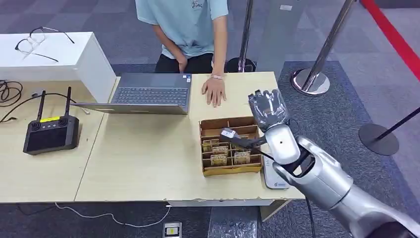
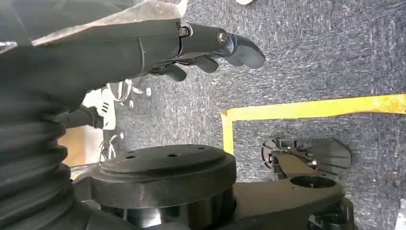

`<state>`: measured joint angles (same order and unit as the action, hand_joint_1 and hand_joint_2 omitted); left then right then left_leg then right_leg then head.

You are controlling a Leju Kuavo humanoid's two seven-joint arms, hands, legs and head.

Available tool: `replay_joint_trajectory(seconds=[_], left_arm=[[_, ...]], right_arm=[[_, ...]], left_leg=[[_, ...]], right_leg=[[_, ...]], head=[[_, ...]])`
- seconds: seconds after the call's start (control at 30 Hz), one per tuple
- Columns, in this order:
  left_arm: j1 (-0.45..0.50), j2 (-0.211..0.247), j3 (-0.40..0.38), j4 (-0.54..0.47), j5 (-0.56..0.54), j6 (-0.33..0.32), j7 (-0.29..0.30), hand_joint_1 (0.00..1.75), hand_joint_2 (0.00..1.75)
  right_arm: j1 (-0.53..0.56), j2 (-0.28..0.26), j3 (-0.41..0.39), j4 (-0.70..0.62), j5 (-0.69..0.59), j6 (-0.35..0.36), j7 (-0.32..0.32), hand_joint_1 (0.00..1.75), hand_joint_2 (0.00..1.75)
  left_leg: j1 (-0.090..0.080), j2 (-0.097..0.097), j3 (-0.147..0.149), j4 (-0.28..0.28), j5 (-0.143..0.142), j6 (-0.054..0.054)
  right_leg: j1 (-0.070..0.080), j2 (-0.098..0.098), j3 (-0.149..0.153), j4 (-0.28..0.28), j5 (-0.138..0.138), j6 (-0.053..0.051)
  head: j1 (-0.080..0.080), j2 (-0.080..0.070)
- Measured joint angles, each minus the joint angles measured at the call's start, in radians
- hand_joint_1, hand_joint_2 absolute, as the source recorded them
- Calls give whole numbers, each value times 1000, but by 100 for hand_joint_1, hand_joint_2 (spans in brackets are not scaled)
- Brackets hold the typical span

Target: Pass the card to the sensor for recognition and then transmit it.

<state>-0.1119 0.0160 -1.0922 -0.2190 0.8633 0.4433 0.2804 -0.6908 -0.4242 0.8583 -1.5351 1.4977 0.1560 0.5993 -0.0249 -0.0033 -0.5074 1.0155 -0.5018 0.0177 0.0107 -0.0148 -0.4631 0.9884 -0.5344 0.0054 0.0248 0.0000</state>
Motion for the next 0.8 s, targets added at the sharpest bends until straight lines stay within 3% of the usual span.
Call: replay_joint_trajectory(seconds=[0.4, 0.63, 0.8], left_arm=[[0, -2, 0, 0, -11, 1, 0, 0, 175], [0, -3, -1, 0, -15, 1, 11, 0, 175], [1, -3, -1, 0, -14, 0, 12, 0, 175]], right_arm=[[-8, 6, 25, 135, 1, 51, 21, 175, 175], [-32, -2, 35, 173, 11, 118, 13, 175, 175], [-58, -9, 58, 179, 42, 207, -35, 175, 175]], left_leg=[[0, 0, 0, 0, 0, 0], [0, 0, 0, 0, 0, 0], [0, 0, 0, 0, 0, 0]], right_leg=[[0, 0, 0, 0, 0, 0], [0, 0, -1, 0, 0, 0], [0, 0, -1, 0, 0, 0]], head=[[0, 0], [0, 0], [0, 0]])
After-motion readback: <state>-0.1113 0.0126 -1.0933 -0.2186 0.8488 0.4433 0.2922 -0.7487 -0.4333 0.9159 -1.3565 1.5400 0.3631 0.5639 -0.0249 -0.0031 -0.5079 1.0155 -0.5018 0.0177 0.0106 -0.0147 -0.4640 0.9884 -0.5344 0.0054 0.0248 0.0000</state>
